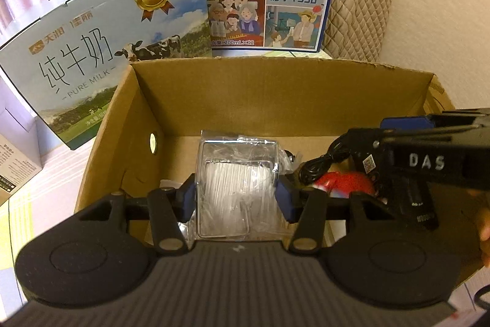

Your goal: Organize objects

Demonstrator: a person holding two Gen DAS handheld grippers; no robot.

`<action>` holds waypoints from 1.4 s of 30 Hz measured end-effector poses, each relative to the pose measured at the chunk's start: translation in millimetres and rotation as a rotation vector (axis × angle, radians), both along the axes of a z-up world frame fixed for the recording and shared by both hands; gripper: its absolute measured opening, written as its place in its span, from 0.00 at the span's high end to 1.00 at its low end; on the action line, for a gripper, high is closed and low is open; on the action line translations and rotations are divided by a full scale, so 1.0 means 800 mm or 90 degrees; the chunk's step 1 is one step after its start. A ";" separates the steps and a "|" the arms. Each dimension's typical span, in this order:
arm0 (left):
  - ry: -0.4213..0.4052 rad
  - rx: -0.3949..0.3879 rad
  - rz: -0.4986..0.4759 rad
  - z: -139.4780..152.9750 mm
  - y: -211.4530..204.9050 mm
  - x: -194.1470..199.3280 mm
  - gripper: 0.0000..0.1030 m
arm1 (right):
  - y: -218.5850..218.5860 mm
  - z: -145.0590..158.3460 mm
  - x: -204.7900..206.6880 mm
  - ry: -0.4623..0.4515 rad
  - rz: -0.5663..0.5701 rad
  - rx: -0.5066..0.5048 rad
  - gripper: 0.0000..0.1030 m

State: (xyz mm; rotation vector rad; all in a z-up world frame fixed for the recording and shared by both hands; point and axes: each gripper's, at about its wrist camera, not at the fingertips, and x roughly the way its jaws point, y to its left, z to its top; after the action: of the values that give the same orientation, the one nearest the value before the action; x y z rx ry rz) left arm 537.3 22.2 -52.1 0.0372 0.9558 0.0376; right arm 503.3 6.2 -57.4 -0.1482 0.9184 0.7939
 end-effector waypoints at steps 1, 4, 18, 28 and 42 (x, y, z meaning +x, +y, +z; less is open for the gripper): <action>0.000 0.000 0.000 0.000 0.000 0.000 0.54 | -0.001 0.001 0.002 0.002 -0.001 0.001 0.59; 0.000 0.000 0.000 0.000 0.000 0.001 0.54 | -0.007 -0.001 0.002 0.007 -0.005 -0.005 0.58; -0.007 -0.010 -0.014 0.001 -0.010 0.005 0.43 | -0.025 -0.003 -0.005 0.028 -0.016 -0.009 0.55; -0.038 -0.004 -0.005 0.020 0.002 -0.007 0.15 | -0.036 0.017 -0.028 -0.012 0.001 0.000 0.31; -0.061 -0.018 0.019 0.054 0.011 -0.086 0.01 | -0.084 0.038 -0.088 -0.030 0.011 0.010 0.25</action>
State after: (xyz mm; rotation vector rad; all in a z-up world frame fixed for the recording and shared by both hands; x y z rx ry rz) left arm 468.7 30.8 -8.7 -0.0050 0.8615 0.0535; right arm 433.2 -60.9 -27.0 -0.1608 0.8670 0.8106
